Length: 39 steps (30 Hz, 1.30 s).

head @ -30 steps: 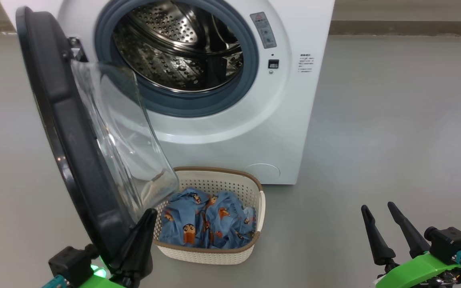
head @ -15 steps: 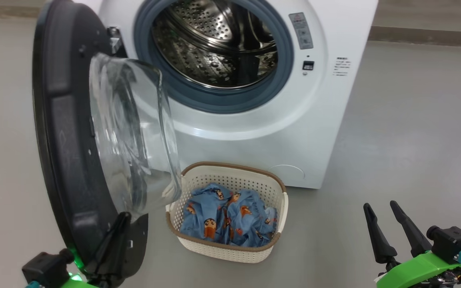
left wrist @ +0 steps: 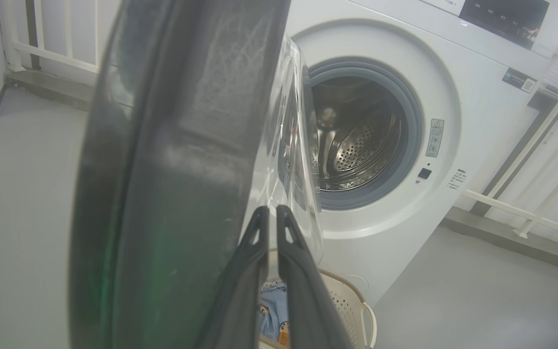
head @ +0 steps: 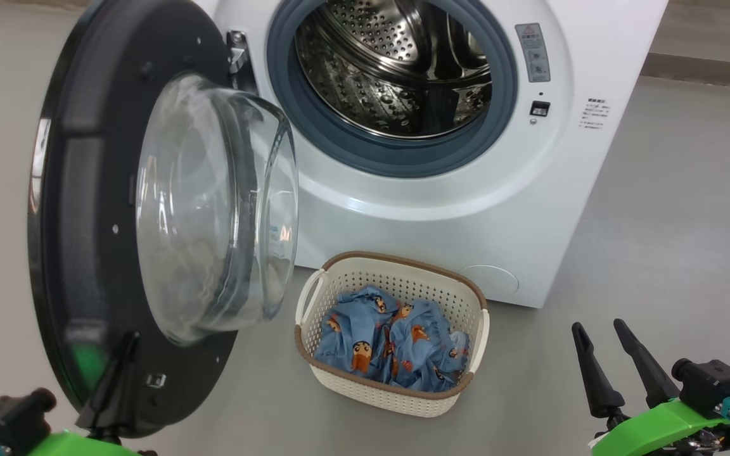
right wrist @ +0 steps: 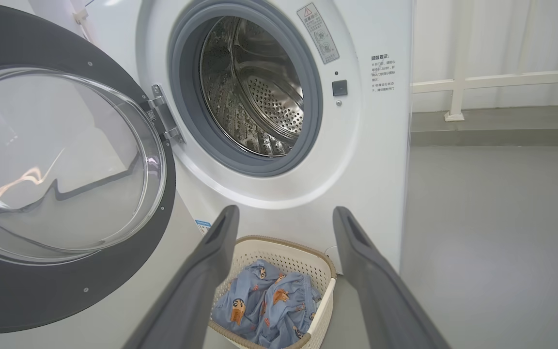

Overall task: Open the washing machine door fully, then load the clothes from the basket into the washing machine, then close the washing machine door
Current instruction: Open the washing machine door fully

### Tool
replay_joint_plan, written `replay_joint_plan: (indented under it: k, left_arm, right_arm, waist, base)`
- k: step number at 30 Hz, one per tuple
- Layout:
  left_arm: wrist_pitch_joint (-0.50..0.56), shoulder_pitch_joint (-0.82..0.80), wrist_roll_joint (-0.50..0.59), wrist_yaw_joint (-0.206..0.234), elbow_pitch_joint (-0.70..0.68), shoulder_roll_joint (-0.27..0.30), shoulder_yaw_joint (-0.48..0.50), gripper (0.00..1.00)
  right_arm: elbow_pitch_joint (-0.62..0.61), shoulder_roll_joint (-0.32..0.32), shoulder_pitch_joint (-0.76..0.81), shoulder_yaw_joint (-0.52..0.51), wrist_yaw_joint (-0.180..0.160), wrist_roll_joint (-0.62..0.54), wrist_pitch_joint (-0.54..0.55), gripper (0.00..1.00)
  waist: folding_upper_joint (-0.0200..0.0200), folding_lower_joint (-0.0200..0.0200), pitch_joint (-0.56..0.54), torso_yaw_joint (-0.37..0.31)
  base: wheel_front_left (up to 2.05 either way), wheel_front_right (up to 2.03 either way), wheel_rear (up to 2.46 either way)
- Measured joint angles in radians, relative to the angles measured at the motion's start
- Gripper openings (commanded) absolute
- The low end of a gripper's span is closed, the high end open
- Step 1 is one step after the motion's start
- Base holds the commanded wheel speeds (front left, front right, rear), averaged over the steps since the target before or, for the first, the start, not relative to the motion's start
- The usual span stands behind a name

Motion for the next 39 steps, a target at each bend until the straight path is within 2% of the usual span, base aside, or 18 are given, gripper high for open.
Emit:
replay_joint_plan:
  k: [12,25,30,39]
  left_arm:
    - [0.017,-0.098,-0.034,-0.002,0.123,0.064,0.057,0.00]
    - [0.026,-0.271,-0.035,-0.066,0.334,0.142,0.063,0.00]
    - [0.025,-0.375,-0.035,-0.095,0.447,0.167,0.047,0.00]
    - [-0.015,-0.544,-0.032,-0.120,0.620,0.192,-0.022,0.00]
  right_arm:
    - [0.001,0.012,-0.001,-0.002,0.000,-0.013,0.000,1.00]
    - [0.004,0.033,-0.044,-0.014,0.000,-0.043,0.000,1.00]
    - [0.007,0.039,-0.072,-0.022,0.000,-0.055,0.000,1.00]
    - [0.017,0.049,-0.130,-0.030,0.000,-0.095,0.000,1.00]
  waist:
    - [0.0000,0.0001,0.036,0.030]
    - [0.0000,0.0001,0.095,0.085]
    - [0.0000,0.0001,0.133,0.108]
    - [0.0000,0.0001,0.200,0.145]
  base:
    - [0.00,0.00,0.00]
    - [0.00,0.00,0.00]
    - [0.00,0.00,0.00]
    - [0.00,0.00,0.00]
